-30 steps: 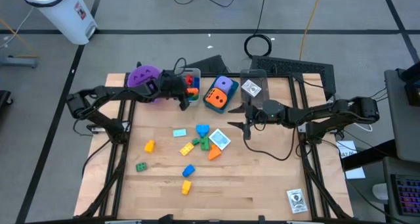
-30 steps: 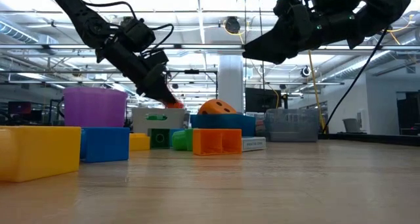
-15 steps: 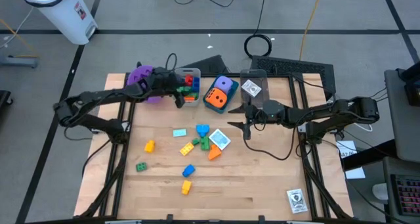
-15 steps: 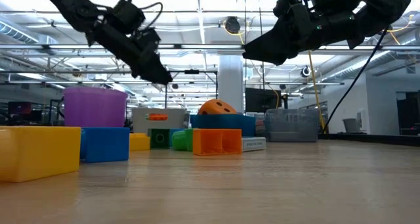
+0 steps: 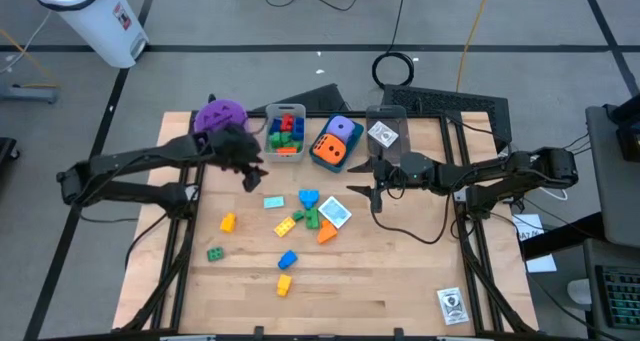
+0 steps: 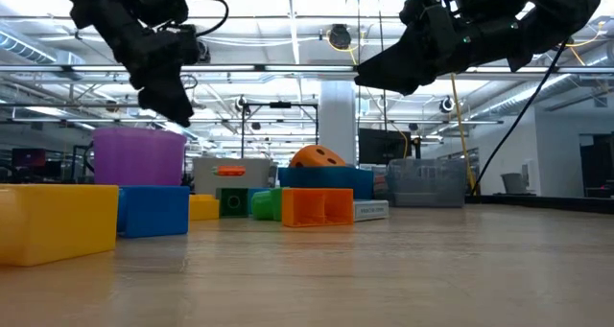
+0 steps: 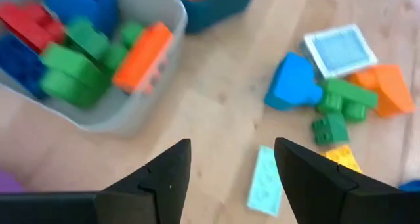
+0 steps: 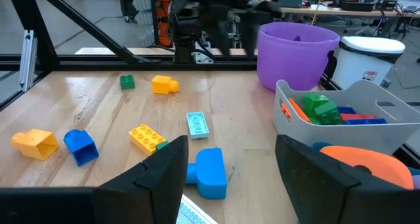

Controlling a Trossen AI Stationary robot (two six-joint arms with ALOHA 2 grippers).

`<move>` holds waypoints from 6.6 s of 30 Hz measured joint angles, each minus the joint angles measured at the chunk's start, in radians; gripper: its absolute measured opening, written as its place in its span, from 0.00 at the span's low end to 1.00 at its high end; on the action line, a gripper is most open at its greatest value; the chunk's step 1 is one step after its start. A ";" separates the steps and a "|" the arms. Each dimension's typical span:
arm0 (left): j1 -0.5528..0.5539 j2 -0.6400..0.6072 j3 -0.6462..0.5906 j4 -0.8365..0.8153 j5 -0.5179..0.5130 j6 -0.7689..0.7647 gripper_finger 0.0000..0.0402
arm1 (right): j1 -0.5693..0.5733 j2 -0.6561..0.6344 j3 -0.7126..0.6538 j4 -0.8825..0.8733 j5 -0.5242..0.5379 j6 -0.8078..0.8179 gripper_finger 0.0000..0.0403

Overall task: Pick & Place Toys
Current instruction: Put the light blue game piece into the gray bin

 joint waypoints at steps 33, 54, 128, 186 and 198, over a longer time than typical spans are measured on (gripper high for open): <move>-0.336 0.449 0.000 0.146 -0.173 -0.003 0.56 | 0.002 0.000 0.000 -0.044 -0.001 0.038 0.54; -0.327 0.537 0.005 0.152 -0.156 0.020 0.56 | 0.002 0.000 0.000 -0.054 -0.001 0.021 0.54; -0.442 0.667 0.579 0.290 -0.580 0.567 0.38 | -0.066 0.272 0.091 0.280 -0.053 0.601 0.33; -0.295 0.536 0.597 0.093 -0.040 0.290 0.47 | -0.026 0.263 0.089 0.380 -0.127 0.077 0.10; -0.294 0.536 0.597 0.077 -0.044 0.332 0.11 | -0.040 0.263 0.089 0.381 -0.137 0.129 0.22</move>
